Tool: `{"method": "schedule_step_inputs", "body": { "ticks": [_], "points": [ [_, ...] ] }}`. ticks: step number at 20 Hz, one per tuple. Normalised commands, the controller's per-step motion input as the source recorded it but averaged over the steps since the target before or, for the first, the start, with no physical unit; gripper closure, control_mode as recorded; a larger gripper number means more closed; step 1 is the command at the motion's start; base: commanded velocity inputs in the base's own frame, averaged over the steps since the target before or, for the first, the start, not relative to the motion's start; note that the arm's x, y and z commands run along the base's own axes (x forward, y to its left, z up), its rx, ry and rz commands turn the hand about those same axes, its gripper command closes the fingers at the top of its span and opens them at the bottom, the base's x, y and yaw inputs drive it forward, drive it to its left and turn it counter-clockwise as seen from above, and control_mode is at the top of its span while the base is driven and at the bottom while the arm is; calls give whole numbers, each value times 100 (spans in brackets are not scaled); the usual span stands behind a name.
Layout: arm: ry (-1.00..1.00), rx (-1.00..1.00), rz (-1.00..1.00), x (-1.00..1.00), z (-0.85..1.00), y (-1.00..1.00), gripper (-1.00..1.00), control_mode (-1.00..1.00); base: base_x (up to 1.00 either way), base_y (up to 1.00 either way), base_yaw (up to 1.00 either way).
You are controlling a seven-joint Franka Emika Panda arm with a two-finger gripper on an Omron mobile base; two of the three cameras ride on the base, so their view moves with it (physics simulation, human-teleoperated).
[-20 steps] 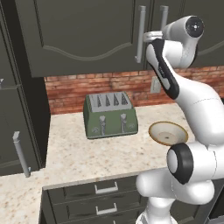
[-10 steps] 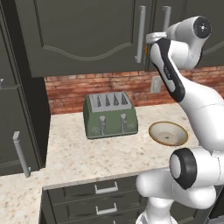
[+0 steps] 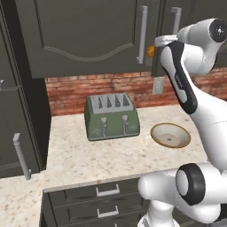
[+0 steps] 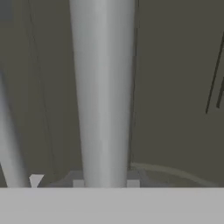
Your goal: Open the cabinet. Pick the mango and orange from the cabinet and place them into the bowl. Then close the cabinet.
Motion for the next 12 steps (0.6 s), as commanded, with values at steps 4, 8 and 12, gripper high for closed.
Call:
{"method": "schedule_step_inputs", "body": {
  "ticks": [4,8,12],
  "points": [
    [0,0,0,-74,0,-9,100,-100,0,0,0],
    [0,0,-2,-70,0,0,100,-100,0,0,0],
    [0,0,-2,-66,0,0,100,-100,0,0,0]
  ]
}}
